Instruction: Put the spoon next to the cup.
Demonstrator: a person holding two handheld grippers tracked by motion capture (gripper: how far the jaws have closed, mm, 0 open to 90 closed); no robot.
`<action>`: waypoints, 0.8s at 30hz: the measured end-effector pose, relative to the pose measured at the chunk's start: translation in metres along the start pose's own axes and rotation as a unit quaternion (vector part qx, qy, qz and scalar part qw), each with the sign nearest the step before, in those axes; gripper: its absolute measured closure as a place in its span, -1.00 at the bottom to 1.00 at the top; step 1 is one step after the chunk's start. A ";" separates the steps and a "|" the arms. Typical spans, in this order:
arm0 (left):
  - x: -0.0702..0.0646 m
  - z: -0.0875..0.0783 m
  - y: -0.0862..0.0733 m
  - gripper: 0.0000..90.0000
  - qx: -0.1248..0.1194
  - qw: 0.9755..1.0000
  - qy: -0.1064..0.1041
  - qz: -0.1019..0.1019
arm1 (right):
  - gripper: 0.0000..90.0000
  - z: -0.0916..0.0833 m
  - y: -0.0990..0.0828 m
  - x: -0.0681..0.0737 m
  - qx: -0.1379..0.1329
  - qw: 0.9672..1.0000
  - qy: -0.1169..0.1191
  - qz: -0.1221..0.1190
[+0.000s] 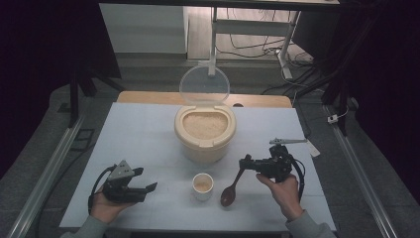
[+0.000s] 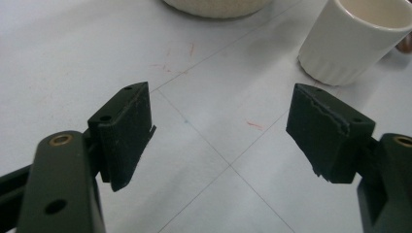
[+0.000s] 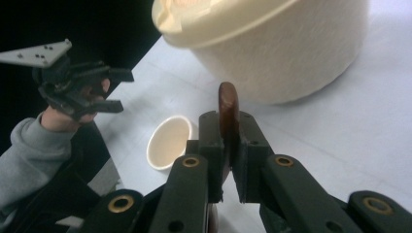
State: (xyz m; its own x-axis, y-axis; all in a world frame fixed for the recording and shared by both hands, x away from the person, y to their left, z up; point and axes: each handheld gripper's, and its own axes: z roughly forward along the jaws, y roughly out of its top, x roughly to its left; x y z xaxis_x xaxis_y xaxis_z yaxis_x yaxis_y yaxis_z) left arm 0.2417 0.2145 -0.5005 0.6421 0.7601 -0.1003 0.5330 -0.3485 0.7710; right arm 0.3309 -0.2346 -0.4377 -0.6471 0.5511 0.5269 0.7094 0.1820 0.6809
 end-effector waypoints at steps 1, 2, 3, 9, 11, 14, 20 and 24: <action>0.000 0.000 0.000 -0.46 0.000 1.000 0.000 0.000 | 0.85 0.002 -0.001 0.000 0.006 1.000 0.002 0.001; 0.000 0.000 0.000 -0.46 0.000 1.000 0.000 0.000 | 0.85 0.005 -0.002 0.000 0.010 1.000 0.003 0.002; 0.000 0.000 0.000 -0.46 0.000 1.000 0.000 0.000 | 0.85 0.007 -0.002 -0.001 0.013 1.000 0.004 0.002; 0.000 0.001 0.000 -0.46 0.002 1.000 0.000 0.001 | 0.85 0.018 -0.006 -0.004 0.020 1.000 0.013 0.001; 0.000 0.001 0.000 -0.46 0.002 1.000 0.000 0.001 | 0.84 0.020 -0.007 -0.007 0.016 1.000 0.018 0.006; 0.000 0.001 0.000 -0.46 0.002 1.000 0.001 0.000 | 0.82 0.023 -0.006 -0.013 0.016 1.000 0.018 0.008; 0.000 0.001 0.000 -0.46 0.003 1.000 0.001 0.001 | 0.76 0.030 -0.008 -0.029 0.012 1.000 0.010 0.017; 0.001 0.001 -0.001 -0.46 0.003 1.000 0.001 0.001 | 0.74 0.036 -0.012 -0.043 0.000 0.999 0.017 0.042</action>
State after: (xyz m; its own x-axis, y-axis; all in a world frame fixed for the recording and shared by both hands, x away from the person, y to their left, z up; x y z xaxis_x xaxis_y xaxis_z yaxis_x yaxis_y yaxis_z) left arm 0.2425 0.2145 -0.5018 0.6412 0.7611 -0.0978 0.5360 -0.3530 0.7669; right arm 0.3597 -0.2311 -0.4868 -0.5945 0.5359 0.5994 0.7619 0.1371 0.6331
